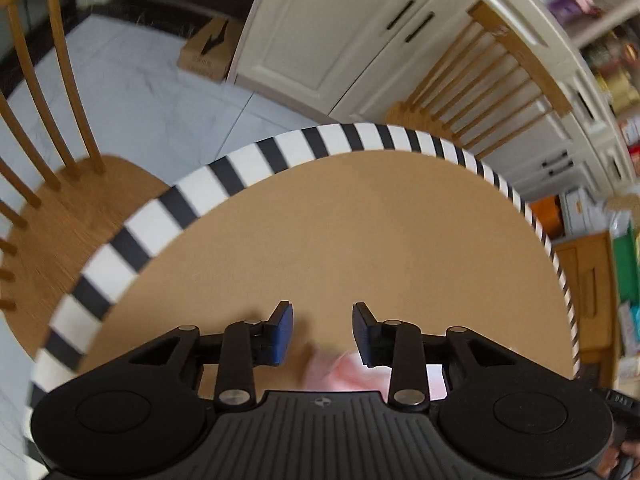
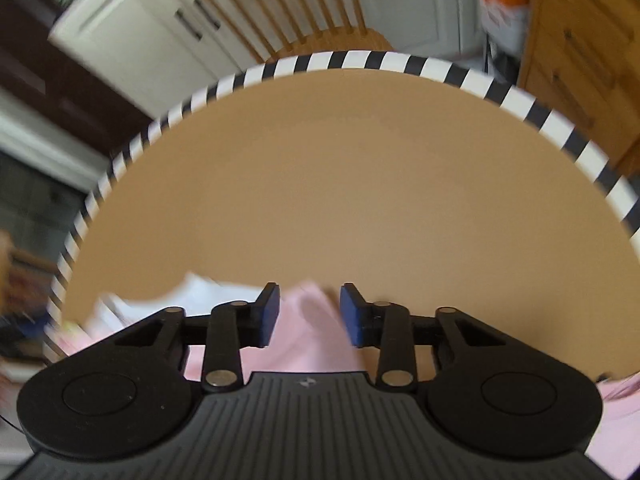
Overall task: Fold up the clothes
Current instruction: 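Move both open grippers back from the folded pink shirt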
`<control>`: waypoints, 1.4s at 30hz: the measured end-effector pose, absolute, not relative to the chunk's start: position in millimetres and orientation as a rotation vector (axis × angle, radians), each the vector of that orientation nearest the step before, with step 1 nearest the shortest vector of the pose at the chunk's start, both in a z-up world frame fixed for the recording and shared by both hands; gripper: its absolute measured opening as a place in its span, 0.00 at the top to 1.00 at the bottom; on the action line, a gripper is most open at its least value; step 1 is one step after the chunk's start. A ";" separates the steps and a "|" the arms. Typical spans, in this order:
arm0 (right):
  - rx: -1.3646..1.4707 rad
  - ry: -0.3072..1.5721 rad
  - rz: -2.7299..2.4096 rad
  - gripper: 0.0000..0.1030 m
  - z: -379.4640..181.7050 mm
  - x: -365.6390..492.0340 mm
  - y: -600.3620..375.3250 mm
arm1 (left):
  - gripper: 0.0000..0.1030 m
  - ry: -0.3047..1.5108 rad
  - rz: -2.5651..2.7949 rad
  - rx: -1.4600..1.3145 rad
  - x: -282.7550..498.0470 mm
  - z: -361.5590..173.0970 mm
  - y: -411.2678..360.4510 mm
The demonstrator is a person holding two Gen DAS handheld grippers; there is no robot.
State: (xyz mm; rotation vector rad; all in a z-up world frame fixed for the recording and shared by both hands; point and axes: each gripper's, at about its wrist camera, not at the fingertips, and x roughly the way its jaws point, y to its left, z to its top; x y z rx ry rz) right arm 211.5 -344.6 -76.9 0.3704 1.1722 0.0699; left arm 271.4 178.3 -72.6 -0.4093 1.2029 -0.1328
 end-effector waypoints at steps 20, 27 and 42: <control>-0.202 1.088 0.423 0.68 -92.3 207.1 -297.6 | 0.56 0.760 -0.837 0.801 209.7 -86.3 95.8; -0.031 1.143 0.366 0.93 -106.9 219.3 -302.6 | 0.54 0.842 -0.810 0.646 236.7 -100.5 84.9; 0.331 1.097 0.041 0.73 -121.7 214.5 -343.3 | 0.48 0.987 -0.311 0.099 288.0 -104.5 126.3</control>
